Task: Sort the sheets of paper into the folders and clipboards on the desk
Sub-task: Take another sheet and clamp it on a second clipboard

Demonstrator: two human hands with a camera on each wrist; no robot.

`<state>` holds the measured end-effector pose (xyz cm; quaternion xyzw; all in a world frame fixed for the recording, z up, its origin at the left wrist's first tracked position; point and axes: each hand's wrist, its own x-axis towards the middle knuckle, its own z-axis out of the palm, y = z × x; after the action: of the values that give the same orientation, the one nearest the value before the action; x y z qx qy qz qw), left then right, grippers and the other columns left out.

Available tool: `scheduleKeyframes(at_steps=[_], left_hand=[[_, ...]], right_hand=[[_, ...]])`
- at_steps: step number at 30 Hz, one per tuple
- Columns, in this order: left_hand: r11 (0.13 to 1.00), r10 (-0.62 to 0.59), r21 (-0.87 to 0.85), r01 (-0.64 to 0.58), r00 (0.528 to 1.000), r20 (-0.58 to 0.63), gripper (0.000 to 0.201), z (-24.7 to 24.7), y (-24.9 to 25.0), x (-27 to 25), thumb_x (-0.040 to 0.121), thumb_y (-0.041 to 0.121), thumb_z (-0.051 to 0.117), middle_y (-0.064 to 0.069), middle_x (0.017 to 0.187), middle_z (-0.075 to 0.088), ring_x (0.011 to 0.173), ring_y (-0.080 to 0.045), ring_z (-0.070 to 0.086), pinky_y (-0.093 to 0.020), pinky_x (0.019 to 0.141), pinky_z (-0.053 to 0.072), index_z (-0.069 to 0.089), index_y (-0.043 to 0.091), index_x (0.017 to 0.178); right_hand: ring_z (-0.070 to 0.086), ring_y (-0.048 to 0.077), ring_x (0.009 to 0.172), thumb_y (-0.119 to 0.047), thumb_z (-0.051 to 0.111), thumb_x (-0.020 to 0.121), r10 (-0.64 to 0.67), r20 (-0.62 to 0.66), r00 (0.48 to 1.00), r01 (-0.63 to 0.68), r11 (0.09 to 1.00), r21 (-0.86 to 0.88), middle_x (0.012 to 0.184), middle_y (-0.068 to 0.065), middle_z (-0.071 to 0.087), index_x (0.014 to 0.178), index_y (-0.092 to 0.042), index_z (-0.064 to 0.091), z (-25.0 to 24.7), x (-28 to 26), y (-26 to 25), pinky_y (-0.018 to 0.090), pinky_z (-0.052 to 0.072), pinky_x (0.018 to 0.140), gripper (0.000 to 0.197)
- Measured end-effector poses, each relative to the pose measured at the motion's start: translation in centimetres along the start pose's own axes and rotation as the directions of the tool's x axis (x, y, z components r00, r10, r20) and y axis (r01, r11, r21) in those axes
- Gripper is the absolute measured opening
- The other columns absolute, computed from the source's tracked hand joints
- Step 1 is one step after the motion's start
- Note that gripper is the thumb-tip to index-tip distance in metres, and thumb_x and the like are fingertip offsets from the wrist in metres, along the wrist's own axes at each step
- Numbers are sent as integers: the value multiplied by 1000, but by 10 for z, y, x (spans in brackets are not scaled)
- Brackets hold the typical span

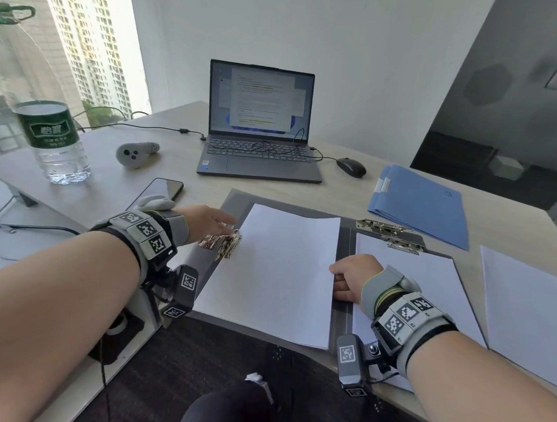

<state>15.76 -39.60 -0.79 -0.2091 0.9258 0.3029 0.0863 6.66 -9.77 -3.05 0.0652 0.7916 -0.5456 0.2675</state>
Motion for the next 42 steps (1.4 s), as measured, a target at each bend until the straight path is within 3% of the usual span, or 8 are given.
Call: scheduleKeyframes(at_steps=[3,6,9,11,15,24,36,42], left_hand=[[999,40,-7,-40,999,31,30,2,-10,1,95,22,60,11,129,65,124,-13,57,-34,114,36,64,47,112],[994,67,88,-68,998,21,33,1,-10,-4,97,27,58,19,126,63,114,-7,59,-24,105,39,61,42,126],[974,54,221,-53,999,2,36,0,-5,-9,97,38,54,11,123,61,103,-14,58,-25,95,41,54,48,131],[962,47,267,-52,999,26,41,1,-6,-8,96,39,55,8,138,56,117,-17,56,-31,105,40,49,50,135],[912,119,389,-133,991,60,50,4,-9,-4,95,41,57,17,160,24,148,-14,22,-39,120,20,43,45,143],[865,96,495,-81,995,-6,67,14,-11,-4,83,58,65,14,163,12,152,-22,1,-49,119,11,36,51,143],[804,91,590,-74,996,2,70,14,3,-10,83,61,64,17,160,24,150,-20,12,-49,116,20,35,48,146],[865,107,498,-67,993,-52,60,10,-6,-11,80,60,67,14,155,35,144,-20,27,-40,115,25,50,46,136]], right_hand=[[66,32,62,8,54,85,4,-3,1000,-4,1000,-6,83,25,66,92,4,61,0,0,0,41,60,66,11],[65,30,59,7,54,86,0,-4,1000,0,1000,-11,82,24,66,94,4,61,-1,1,1,37,58,60,12],[66,31,62,7,53,86,2,4,1000,-2,1000,-7,85,24,67,97,5,61,-1,1,1,39,59,63,14],[66,31,62,8,52,86,5,10,1000,-5,1000,2,85,25,67,97,5,61,0,1,1,38,59,62,14],[63,29,57,10,50,85,15,13,1000,-15,1000,1,76,22,64,85,3,59,-1,2,0,39,58,64,11],[65,31,62,9,51,85,15,7,1000,-15,1000,-3,78,22,66,87,4,61,0,5,1,43,60,69,11],[67,31,63,8,52,84,14,16,1000,-14,1000,-13,80,23,67,90,3,61,0,5,0,39,60,64,13],[64,30,60,9,49,85,17,31,999,-17,1000,2,78,22,65,90,2,59,-1,3,1,38,58,62,13]])
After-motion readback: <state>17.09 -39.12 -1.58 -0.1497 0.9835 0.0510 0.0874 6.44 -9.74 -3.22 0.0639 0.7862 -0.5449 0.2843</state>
